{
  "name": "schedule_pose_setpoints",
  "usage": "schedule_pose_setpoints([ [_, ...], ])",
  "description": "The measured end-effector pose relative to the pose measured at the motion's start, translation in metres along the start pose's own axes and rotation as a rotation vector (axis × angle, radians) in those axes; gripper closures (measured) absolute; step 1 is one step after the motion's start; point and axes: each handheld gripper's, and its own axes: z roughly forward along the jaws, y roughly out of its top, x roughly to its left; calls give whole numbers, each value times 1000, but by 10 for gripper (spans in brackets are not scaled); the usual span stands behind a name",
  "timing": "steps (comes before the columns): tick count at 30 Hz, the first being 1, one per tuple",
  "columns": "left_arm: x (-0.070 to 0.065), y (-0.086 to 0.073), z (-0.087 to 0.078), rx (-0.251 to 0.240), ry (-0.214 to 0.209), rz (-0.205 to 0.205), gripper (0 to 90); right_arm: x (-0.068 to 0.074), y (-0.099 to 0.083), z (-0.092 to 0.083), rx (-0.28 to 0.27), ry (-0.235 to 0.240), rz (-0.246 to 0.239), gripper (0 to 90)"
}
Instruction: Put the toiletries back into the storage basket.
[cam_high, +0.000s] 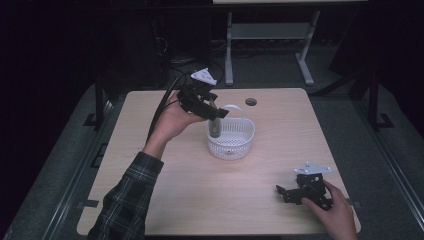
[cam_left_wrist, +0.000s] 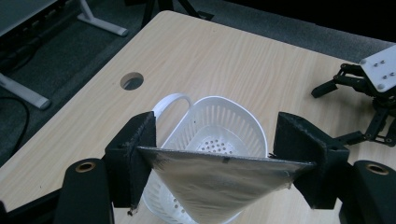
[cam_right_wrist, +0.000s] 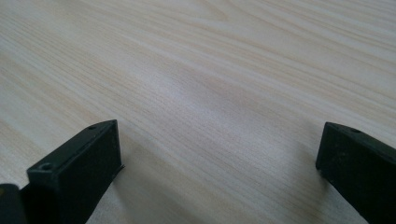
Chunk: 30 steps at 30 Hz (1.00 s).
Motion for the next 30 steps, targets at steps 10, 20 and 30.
schedule_pose_setpoints([
  [10, 2, -5, 12, 2, -1, -17, 295, 0, 0, 0, 1, 1, 0, 0],
  [20, 4, -12, 22, 18, 12, -26, 295, 0, 0, 0, 1, 1, 1, 0],
  [30, 7, -20, 31, 40, 13, -38, 294, 0, 0, 0, 1, 2, 3, 0],
])
